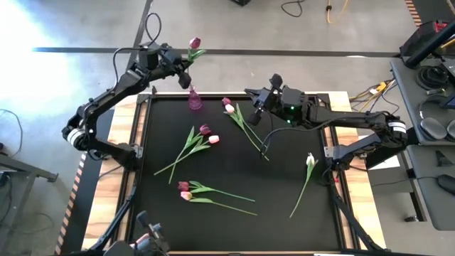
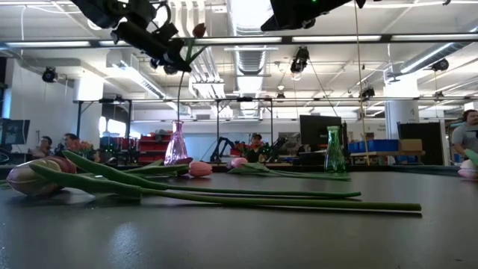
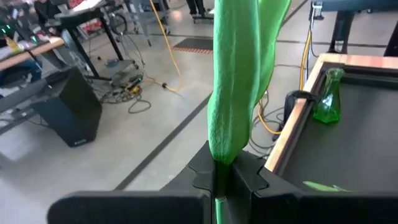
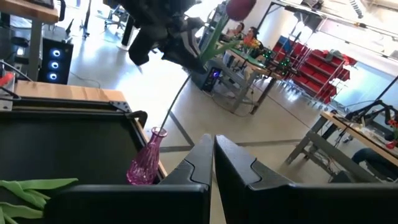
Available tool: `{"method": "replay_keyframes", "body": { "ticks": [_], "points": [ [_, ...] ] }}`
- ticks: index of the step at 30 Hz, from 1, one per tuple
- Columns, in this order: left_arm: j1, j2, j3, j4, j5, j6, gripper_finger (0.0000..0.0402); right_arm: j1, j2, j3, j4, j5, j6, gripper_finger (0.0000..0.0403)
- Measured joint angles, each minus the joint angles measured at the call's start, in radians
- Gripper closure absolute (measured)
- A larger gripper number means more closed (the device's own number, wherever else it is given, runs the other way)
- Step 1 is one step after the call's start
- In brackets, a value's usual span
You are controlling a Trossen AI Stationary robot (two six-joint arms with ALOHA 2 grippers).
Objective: Sort flowers into vase by color
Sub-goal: Put the middle right red flower into the purple vase
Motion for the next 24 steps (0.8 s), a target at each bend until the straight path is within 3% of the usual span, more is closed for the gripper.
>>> {"method": "replay_keyframes", "body": {
  "ticks": [24],
  "points": [
    [-0.001,-0.02,-0.43,0.47,0.025,-0.174,0.0401,0.0,0.001,-0.005,-0.123,-0.001,0.109,0.0394]
  ]
}}
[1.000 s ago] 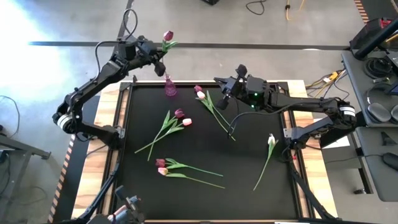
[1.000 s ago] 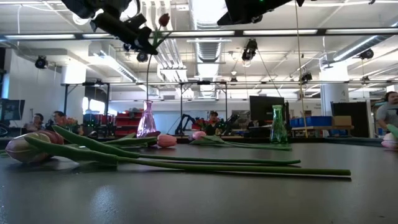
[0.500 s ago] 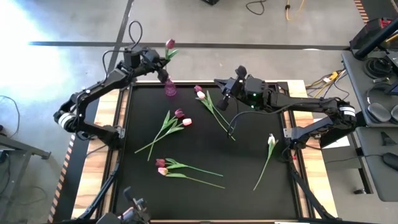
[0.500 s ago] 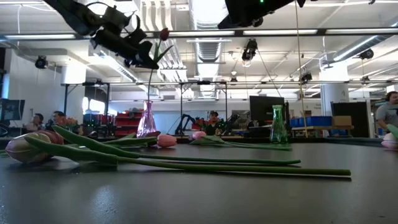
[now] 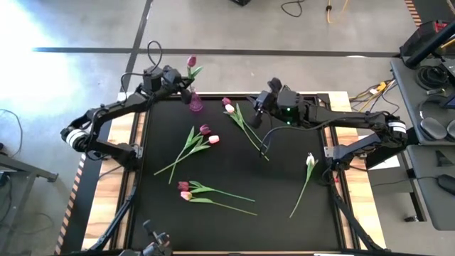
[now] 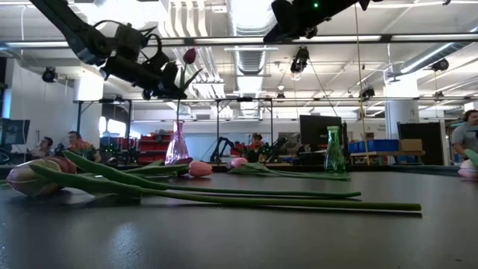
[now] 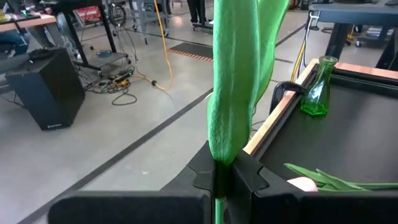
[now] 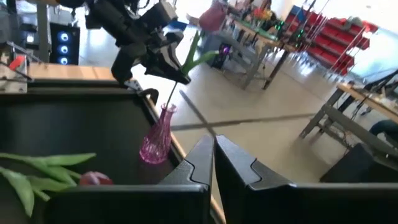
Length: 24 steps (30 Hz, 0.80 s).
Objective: Sort flowers into vase by color
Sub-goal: Put the middle right red flower into the purple vase
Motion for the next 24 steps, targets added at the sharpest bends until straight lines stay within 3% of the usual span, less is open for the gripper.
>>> {"method": "replay_keyframes", "body": {
  "ticks": [6,12,19,24],
  "points": [
    [0.0,0.0,-0.037,0.04,-0.008,-0.013,0.0387,0.0,0.0,0.0,-0.055,0.0,0.021,0.0394],
    [0.0,-0.001,-0.039,0.036,-0.008,-0.03,0.0329,0.0,0.0,0.0,-0.078,0.0,0.045,0.0387],
    [0.0,-0.056,-0.07,0.034,-0.009,-0.029,0.0242,-0.007,0.0,0.0,-0.103,0.0,0.064,0.0326],
    [0.0,-0.144,-0.163,0.061,-0.011,-0.03,0.0203,-0.03,0.004,0.009,-0.183,-0.004,0.138,0.028]
  ]
}}
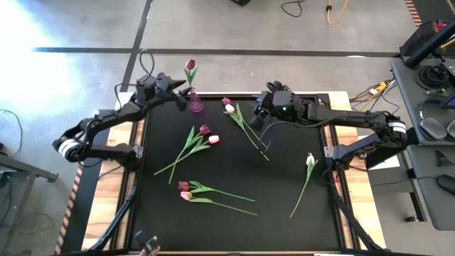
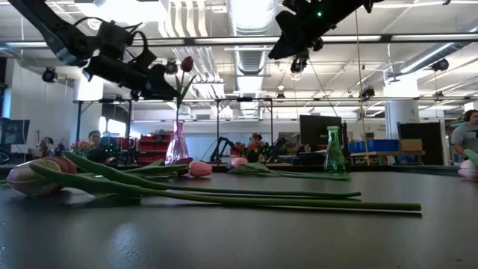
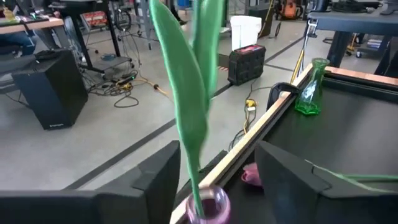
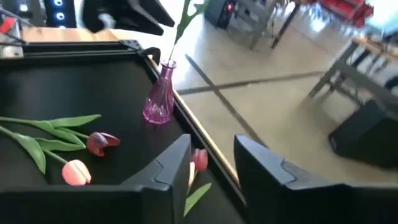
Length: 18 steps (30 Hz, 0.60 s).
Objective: Sort flowers into vase by color
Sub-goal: Put the middle right red flower into the purple vase, then put the top center pink flower into the green vase
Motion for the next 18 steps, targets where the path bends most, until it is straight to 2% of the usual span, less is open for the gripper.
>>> {"method": "replay_keyframes", "body": {
  "ticks": [5,12,15,18],
  "points": [
    [0.0,-0.123,-0.122,0.085,0.0,-0.041,0.0196,-0.03,0.063,0.001,-0.015,-0.019,0.076,0.0267],
    [-0.012,-0.278,-0.284,0.211,0.004,-0.089,0.0201,-0.11,0.265,0.032,-0.042,-0.19,0.275,0.0277],
    [-0.017,-0.307,-0.337,0.263,0.003,-0.116,0.0202,-0.153,0.354,0.066,-0.062,-0.319,0.35,0.0274],
    [-0.025,-0.315,-0.373,0.29,0.004,-0.128,0.0203,-0.173,0.441,0.101,-0.105,-0.365,0.385,0.0264]
  ]
}}
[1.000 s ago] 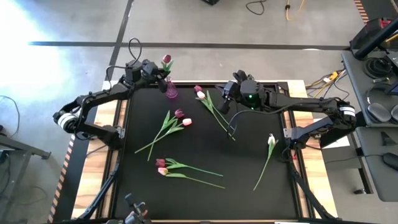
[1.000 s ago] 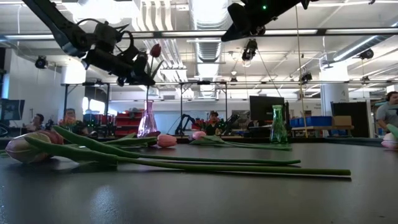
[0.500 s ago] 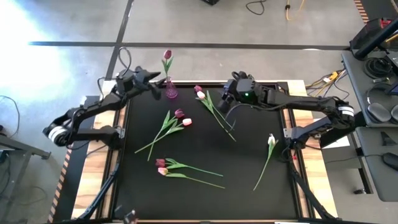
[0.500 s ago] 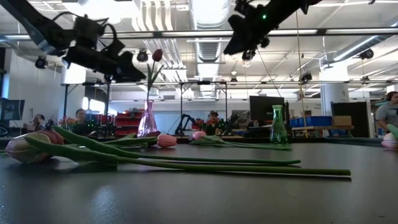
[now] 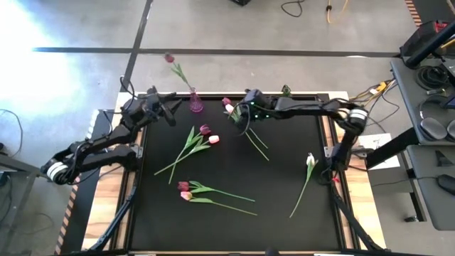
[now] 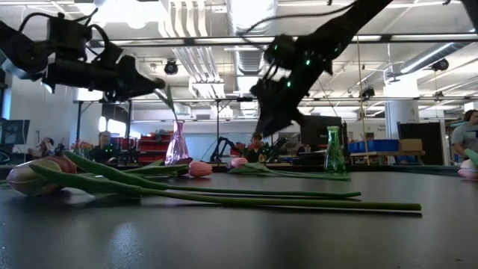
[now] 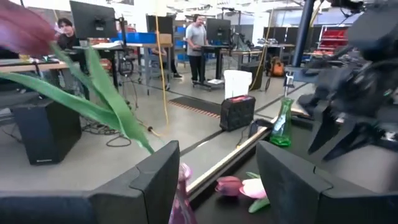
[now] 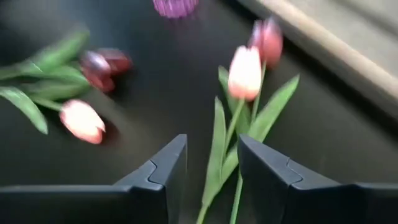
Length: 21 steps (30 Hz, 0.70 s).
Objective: Sort flowers into vase by color
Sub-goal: Put the top center pink flower into the green vase
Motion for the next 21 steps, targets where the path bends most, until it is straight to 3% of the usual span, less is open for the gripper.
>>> {"method": "replay_keyframes", "body": {
  "ticks": [11,21],
  "points": [
    [-0.011,0.004,-0.031,0.015,0.007,-0.001,0.0203,-0.005,0.198,0.153,-0.152,-0.007,0.063,0.0219],
    [-0.011,0.008,-0.032,0.015,0.008,-0.001,0.0203,-0.007,0.302,0.232,-0.202,-0.006,0.087,0.0246]
  ]
}}
